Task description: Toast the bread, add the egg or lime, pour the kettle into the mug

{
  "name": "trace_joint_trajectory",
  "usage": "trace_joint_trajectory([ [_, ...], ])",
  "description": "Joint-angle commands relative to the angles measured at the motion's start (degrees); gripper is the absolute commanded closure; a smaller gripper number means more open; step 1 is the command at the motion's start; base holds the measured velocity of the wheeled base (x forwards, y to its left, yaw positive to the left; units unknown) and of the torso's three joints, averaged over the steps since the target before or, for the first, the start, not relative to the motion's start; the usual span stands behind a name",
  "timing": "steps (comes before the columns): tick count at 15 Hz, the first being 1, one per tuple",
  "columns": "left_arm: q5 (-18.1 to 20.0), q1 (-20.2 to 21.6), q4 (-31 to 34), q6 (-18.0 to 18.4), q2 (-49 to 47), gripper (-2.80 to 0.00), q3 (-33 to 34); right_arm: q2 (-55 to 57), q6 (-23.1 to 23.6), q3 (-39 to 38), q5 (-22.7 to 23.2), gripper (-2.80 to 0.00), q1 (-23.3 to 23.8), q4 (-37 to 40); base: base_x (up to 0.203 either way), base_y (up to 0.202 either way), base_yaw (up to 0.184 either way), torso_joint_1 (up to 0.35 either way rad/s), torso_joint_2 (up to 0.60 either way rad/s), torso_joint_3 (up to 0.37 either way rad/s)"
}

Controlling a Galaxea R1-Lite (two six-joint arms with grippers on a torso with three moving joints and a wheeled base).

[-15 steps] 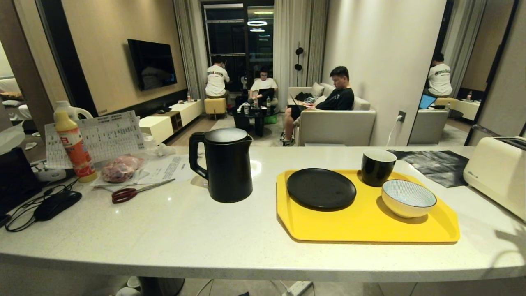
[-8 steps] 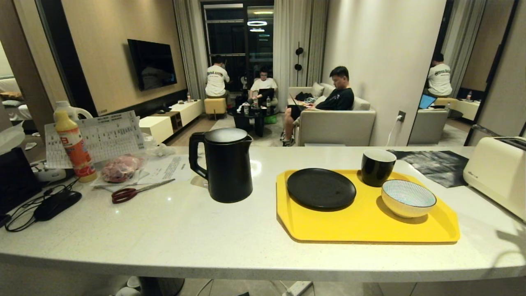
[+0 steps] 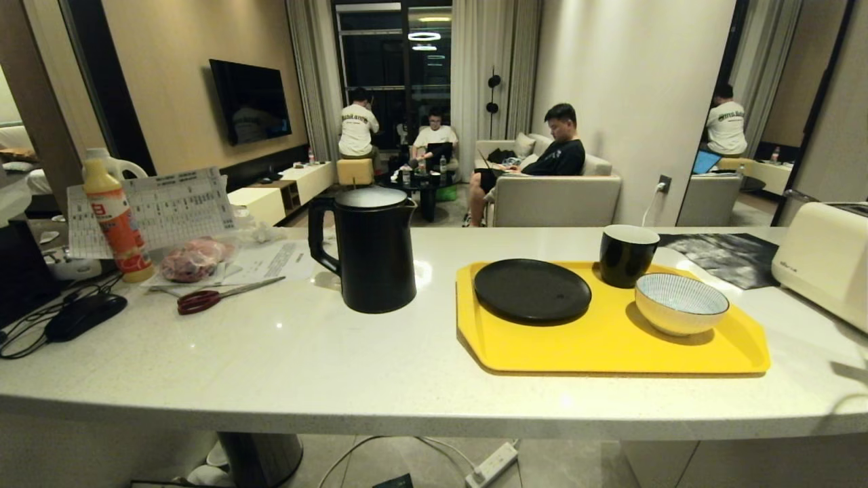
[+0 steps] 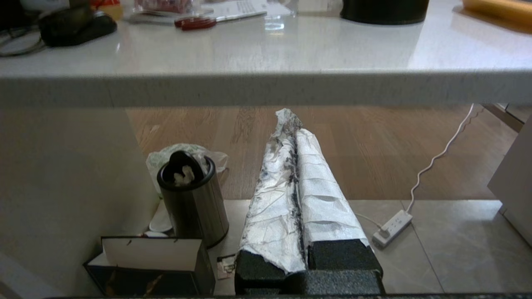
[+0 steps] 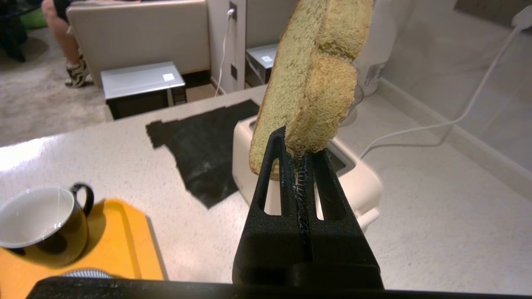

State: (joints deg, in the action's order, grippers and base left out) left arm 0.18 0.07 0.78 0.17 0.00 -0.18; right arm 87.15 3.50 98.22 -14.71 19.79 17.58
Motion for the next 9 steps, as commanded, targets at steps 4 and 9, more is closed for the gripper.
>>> trace_joint_trajectory([
  [4, -0.01, 0.01, -0.08, 0.01, 0.18, 0.0, 0.01, -0.14, 0.27, -0.49, 0.04, 0.0, -0.01, -2.89, 0.0, 0.0, 0.0, -0.13, 0.21, 0.073],
  [9, -0.01, 0.01, -0.08, 0.01, 0.18, 0.0, 0.01, -0.75, 0.82, -0.74, 1.75, 0.0, 0.81, -3.09, 0.0, 0.0, 0.0, -0.008, 0.02, 0.006],
])
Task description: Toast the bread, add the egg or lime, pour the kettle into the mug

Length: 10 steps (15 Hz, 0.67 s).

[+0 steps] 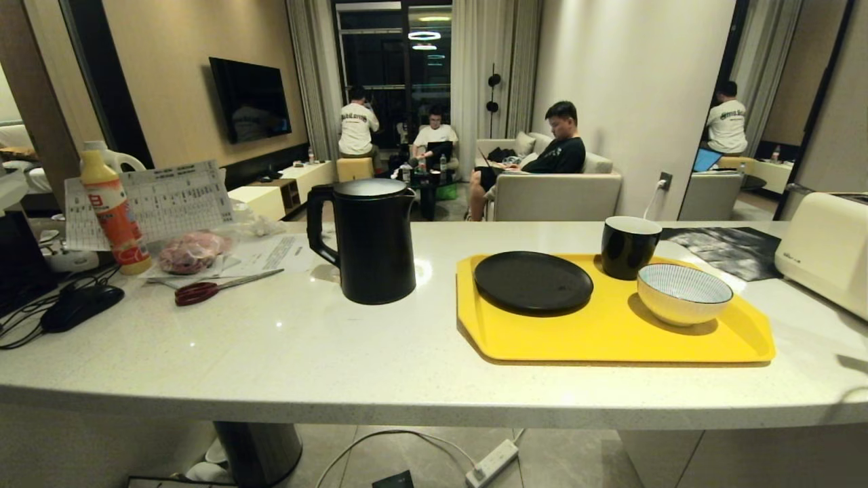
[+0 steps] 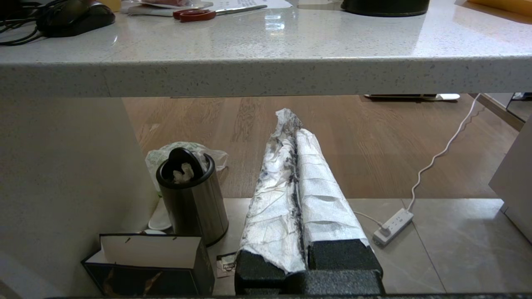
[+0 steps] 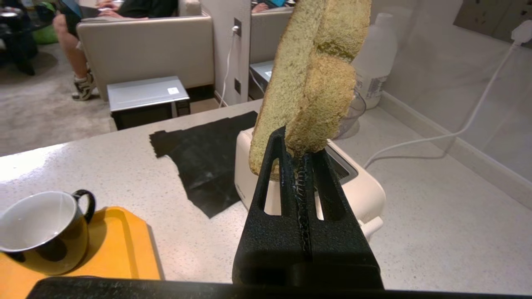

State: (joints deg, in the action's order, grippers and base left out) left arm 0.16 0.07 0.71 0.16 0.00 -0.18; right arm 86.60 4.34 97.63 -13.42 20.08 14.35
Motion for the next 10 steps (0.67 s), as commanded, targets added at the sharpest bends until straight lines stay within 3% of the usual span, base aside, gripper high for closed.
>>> trace_joint_trajectory([
  [1, 0.02, 0.01, 0.0, 0.02, 0.18, 0.0, 0.01, -0.29, -0.04, -0.34, 1.12, 0.0, 0.75, 0.15, 0.0, 0.0, 0.0, 0.0, 0.0, 0.0],
  [6, 0.02, 0.01, 0.0, 0.02, 0.18, 0.0, 0.01, -0.23, -0.04, -0.16, 2.08, 0.0, 1.9, 0.15, 0.0, 0.0, 0.0, 0.021, -0.03, -0.004],
  [10, 0.02, 0.01, 0.0, 0.02, 0.18, 0.0, 0.01, -0.29, -0.04, -0.95, 2.08, 0.0, 1.98, 0.15, 0.0, 0.0, 0.0, 0.154, -0.41, -0.154],
])
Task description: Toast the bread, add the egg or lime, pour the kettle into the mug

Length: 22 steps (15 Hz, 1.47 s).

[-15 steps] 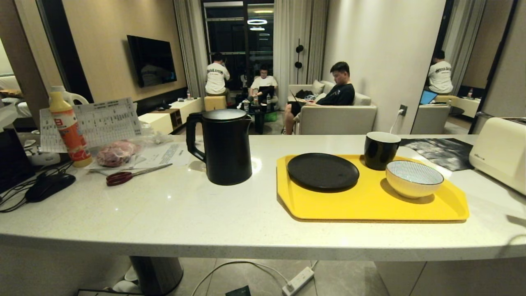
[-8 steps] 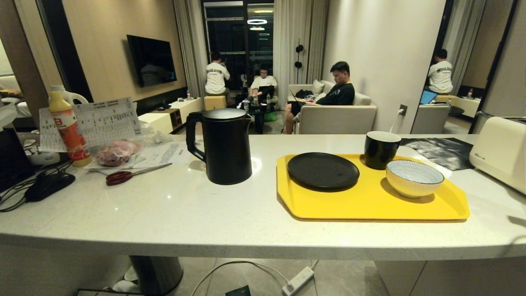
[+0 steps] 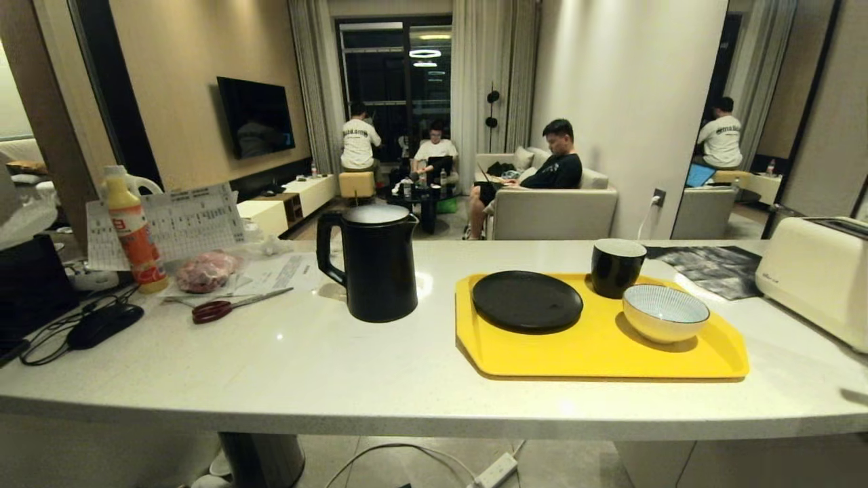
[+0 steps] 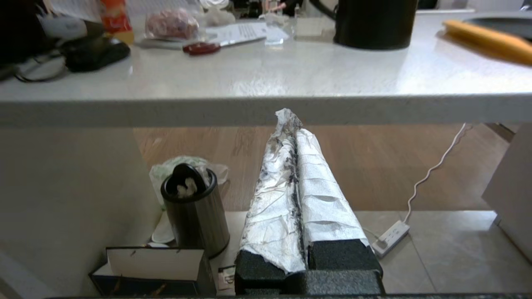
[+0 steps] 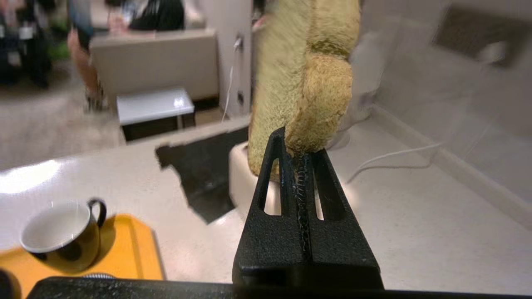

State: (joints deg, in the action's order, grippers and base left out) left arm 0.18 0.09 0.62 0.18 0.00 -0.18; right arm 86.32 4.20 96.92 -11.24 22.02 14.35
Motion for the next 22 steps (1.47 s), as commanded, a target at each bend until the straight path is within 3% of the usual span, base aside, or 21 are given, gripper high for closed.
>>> trace_joint_trajectory([
  [1, -0.01, 0.0, 0.08, -0.01, 0.18, 0.0, 0.01, -0.01, 0.02, -0.24, -0.1, 0.0, 0.04, 0.15, 0.0, 0.0, 0.0, 0.237, -0.52, -0.188],
  [13, -0.01, 0.0, 0.08, -0.01, 0.18, 0.0, 0.01, -0.19, 0.19, -1.55, -0.19, 0.0, -0.05, 0.15, 0.0, 0.0, 0.0, 0.376, -0.56, -0.235],
  [22, -0.01, 0.0, 0.08, -0.01, 0.18, 0.0, 0.01, -0.8, 0.35, -2.5, -0.19, 0.0, -0.05, 0.15, 0.0, 0.0, 0.0, 0.201, -0.36, -0.166],
])
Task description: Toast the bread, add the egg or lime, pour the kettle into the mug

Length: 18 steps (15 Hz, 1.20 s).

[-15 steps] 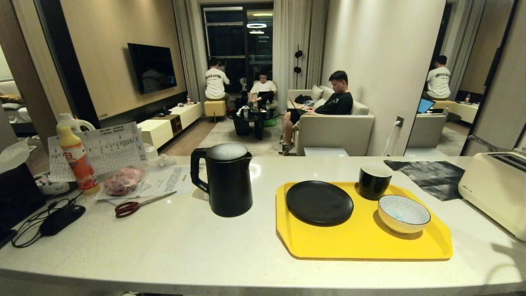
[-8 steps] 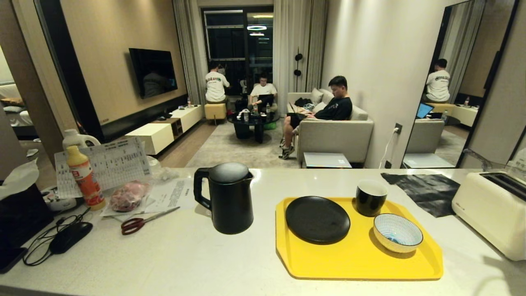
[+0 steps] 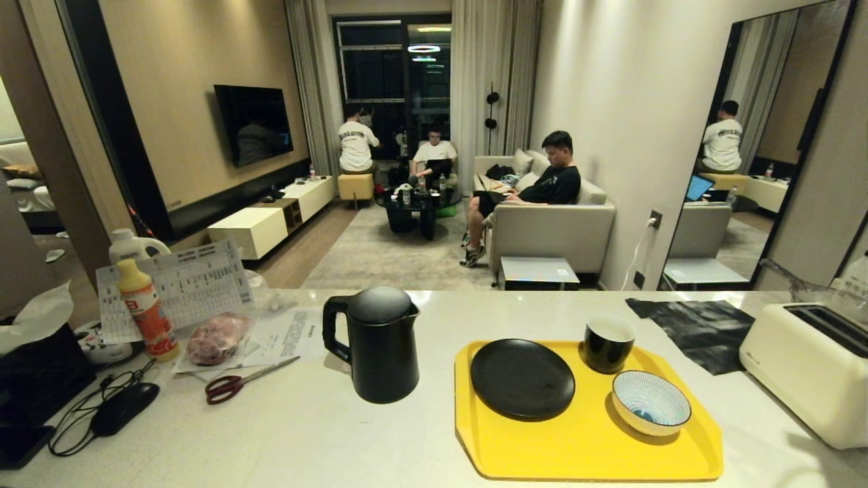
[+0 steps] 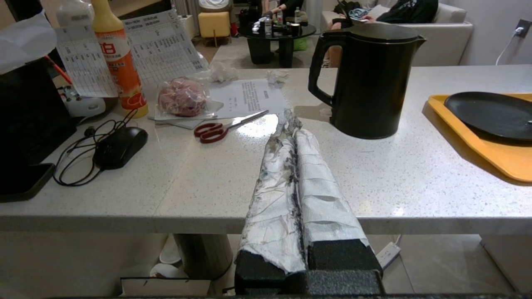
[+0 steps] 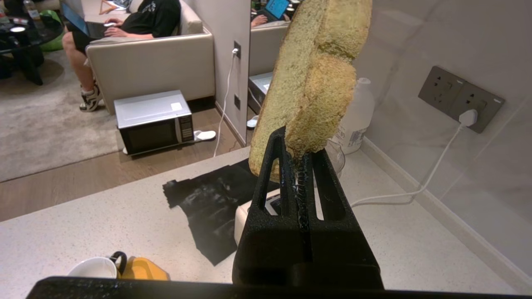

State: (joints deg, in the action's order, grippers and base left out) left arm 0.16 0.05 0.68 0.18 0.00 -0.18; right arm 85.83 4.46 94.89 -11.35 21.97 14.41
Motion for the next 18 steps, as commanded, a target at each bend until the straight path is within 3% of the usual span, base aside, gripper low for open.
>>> trace_joint_trajectory([
  [1, 0.02, 0.04, 0.02, -0.01, 0.18, 0.0, 0.01, -0.48, 0.12, -0.93, -0.08, 0.0, 0.01, 0.08, 0.0, 0.0, 0.0, 0.161, -0.3, -0.145],
  [5, 0.02, 0.04, 0.02, -0.01, 0.18, 0.0, 0.01, -1.14, 2.65, -2.76, 0.01, 0.0, 0.1, 0.0, 0.0, 0.0, 0.0, 0.035, -0.07, -0.03],
  [12, 0.02, 0.04, 0.02, -0.01, 0.18, 0.0, 0.01, 2.0, 19.54, -2.65, 0.89, 0.0, 1.33, 0.0, 0.0, 0.0, 0.0, 0.0, 0.0, 0.0],
  [18, 0.02, 0.04, 0.02, -0.01, 0.18, 0.0, 0.01, 4.69, 21.72, -1.51, 2.46, 0.0, 1.39, -0.08, 0.0, 0.0, 0.0, 0.0, 0.0, 0.0],
])
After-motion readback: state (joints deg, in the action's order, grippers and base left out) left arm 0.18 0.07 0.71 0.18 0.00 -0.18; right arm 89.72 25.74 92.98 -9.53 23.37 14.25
